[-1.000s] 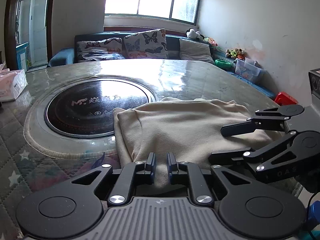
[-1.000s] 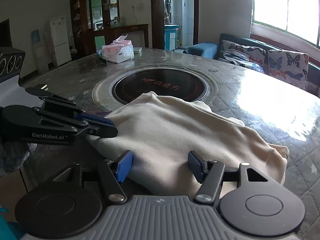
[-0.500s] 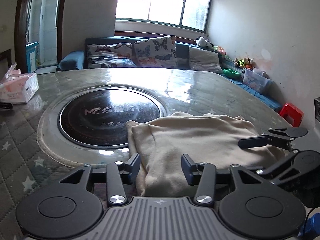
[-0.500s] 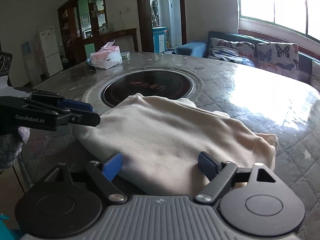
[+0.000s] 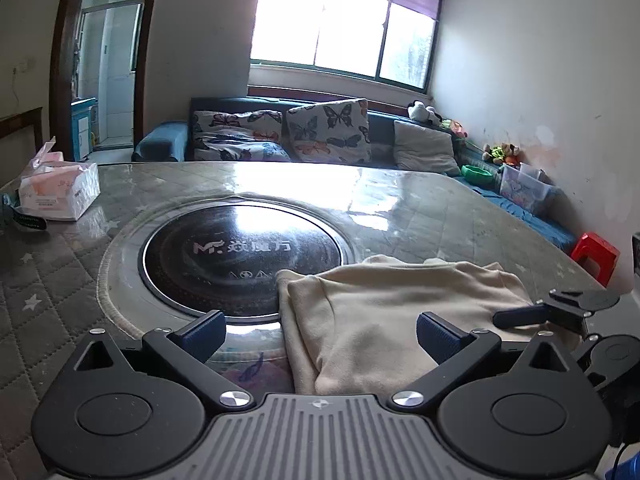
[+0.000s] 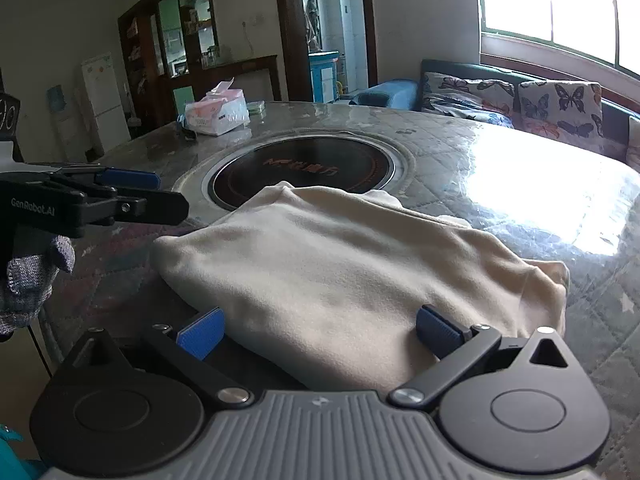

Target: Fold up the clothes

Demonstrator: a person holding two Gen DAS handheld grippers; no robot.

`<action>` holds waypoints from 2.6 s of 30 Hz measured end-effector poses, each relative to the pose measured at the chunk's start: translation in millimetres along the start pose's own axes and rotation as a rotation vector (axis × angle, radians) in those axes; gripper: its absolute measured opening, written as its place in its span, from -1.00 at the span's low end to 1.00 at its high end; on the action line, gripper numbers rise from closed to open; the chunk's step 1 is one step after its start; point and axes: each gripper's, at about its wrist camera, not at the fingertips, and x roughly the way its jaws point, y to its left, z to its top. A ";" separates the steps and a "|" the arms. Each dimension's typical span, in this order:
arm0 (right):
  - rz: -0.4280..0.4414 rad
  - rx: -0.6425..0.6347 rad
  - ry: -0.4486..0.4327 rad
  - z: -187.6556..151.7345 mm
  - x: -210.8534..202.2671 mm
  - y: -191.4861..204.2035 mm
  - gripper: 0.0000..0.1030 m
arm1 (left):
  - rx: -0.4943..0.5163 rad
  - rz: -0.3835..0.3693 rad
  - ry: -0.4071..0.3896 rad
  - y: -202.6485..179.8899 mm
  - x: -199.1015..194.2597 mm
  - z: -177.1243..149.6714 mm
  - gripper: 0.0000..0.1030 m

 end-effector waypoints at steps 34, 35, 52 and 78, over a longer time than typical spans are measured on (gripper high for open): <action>0.036 -0.277 0.009 19.1 -0.6 59.6 1.00 | -0.129 0.096 0.142 23.6 13.2 -9.9 1.00; 0.042 -0.301 0.012 19.7 0.5 64.9 1.00 | -0.138 0.100 0.141 25.9 12.9 -9.6 1.00; 0.043 -0.547 0.063 22.2 30.5 128.0 0.11 | -0.373 0.047 0.149 59.2 7.3 -4.0 0.99; 0.126 -0.333 -0.069 47.4 -9.2 84.1 -0.97 | -0.762 -0.174 0.305 46.8 59.4 9.4 0.46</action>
